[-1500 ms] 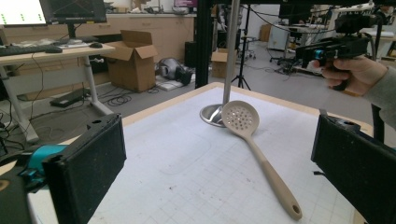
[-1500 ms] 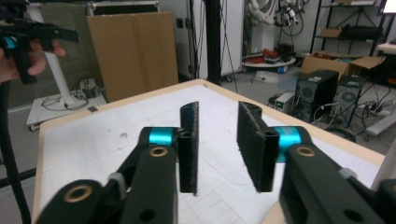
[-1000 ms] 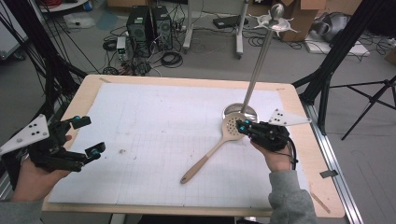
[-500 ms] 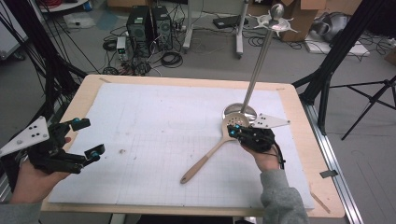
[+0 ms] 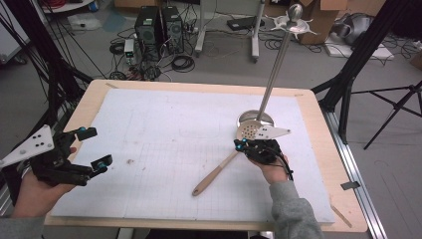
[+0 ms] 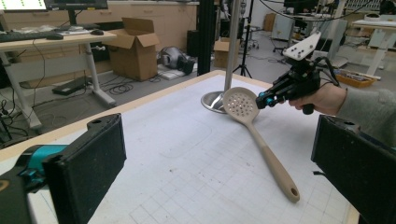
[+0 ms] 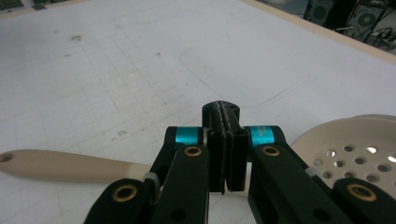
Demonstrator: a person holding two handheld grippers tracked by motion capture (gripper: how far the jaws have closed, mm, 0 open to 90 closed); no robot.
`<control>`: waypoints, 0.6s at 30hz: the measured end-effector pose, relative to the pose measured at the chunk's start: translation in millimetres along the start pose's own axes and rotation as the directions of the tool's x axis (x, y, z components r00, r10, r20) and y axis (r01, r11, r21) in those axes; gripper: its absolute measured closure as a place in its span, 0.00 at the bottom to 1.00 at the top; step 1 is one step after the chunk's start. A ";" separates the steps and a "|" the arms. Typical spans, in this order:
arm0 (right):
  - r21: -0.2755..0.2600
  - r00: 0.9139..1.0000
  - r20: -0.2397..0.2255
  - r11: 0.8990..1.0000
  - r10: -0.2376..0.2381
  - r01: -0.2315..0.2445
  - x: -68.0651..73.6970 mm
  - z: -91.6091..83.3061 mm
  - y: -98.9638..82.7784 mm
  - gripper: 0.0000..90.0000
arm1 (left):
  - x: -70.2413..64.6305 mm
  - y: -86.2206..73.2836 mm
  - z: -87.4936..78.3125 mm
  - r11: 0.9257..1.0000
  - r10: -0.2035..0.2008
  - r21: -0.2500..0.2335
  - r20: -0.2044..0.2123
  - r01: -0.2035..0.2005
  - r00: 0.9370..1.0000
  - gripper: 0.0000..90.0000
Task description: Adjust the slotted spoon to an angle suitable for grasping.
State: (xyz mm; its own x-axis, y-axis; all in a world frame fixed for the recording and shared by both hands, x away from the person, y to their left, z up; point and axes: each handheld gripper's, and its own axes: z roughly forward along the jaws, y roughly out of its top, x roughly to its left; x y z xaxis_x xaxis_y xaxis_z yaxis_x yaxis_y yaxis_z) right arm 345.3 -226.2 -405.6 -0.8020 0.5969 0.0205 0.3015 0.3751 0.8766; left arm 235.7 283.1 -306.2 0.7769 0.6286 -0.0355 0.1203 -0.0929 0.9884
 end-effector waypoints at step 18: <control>0.120 1.000 0.020 0.993 -0.011 0.008 -4.2 33.3 -12.6 1.00 | 0.1 -5.3 -1.6 1.000 -0.015 0.017 -0.005 0.016 1.000 0.04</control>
State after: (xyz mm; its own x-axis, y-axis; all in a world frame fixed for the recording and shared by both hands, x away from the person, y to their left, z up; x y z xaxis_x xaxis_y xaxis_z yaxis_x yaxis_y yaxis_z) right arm 362.1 -209.8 -432.8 -0.7947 0.6070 0.0011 0.3544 0.4624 0.8127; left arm 234.2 284.9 -311.2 0.7720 0.6337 -0.0500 0.1428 -0.0962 0.9851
